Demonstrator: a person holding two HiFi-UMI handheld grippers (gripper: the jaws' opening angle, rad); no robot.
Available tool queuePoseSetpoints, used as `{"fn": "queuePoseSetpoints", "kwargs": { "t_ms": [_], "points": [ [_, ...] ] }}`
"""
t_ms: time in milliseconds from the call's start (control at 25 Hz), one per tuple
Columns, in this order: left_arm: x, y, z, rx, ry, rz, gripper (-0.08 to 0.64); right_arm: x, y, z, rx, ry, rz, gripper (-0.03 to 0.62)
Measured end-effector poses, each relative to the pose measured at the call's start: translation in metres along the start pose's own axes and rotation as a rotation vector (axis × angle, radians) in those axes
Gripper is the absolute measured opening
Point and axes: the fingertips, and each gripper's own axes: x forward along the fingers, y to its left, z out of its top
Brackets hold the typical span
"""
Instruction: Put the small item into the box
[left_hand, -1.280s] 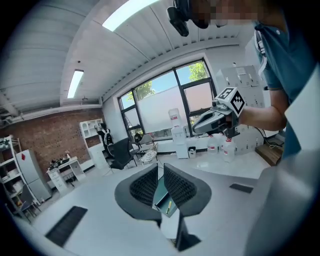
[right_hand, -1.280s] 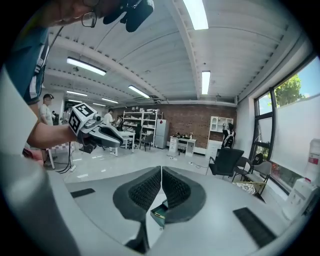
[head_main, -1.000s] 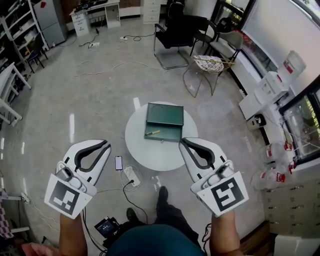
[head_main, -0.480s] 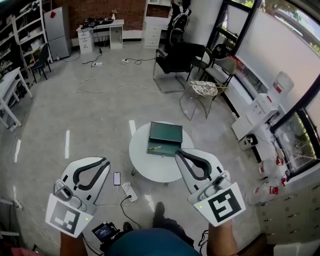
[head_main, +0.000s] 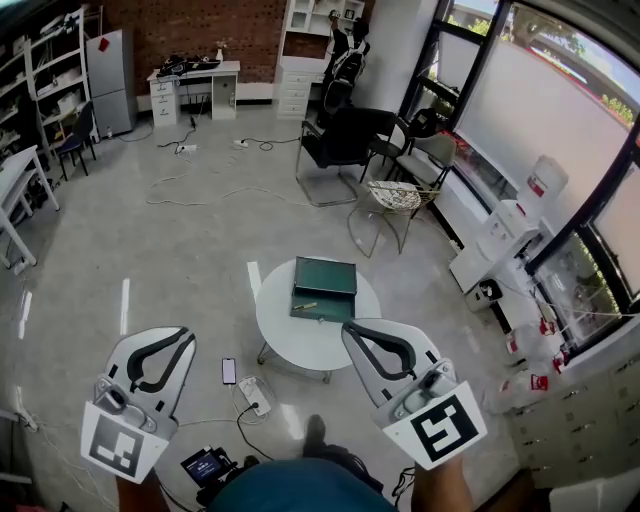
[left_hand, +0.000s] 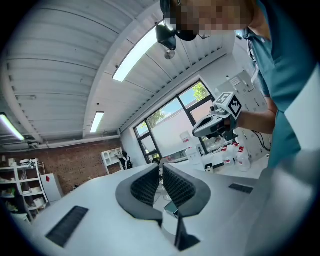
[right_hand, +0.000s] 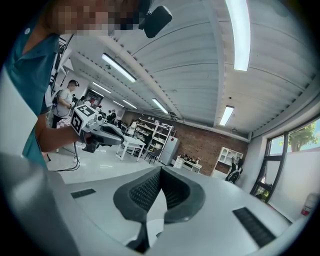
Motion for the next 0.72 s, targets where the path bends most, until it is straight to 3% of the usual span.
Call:
{"fn": "queuePoseSetpoints", "kwargs": {
  "t_ms": [240, 560, 720],
  "points": [
    [-0.012, -0.019, 0.001, 0.059, -0.011, -0.045, 0.041, -0.018, 0.015, 0.001, -0.008, 0.01, -0.01, 0.037],
    [-0.015, -0.021, 0.0, 0.047, -0.013, -0.055, 0.04, -0.023, 0.022, 0.001, -0.004, 0.024, -0.022, 0.037],
    [-0.003, -0.025, -0.002, 0.117, -0.02, -0.087, 0.04, -0.022, 0.015, -0.009, -0.004, 0.03, -0.027, 0.037]
  ]
}}
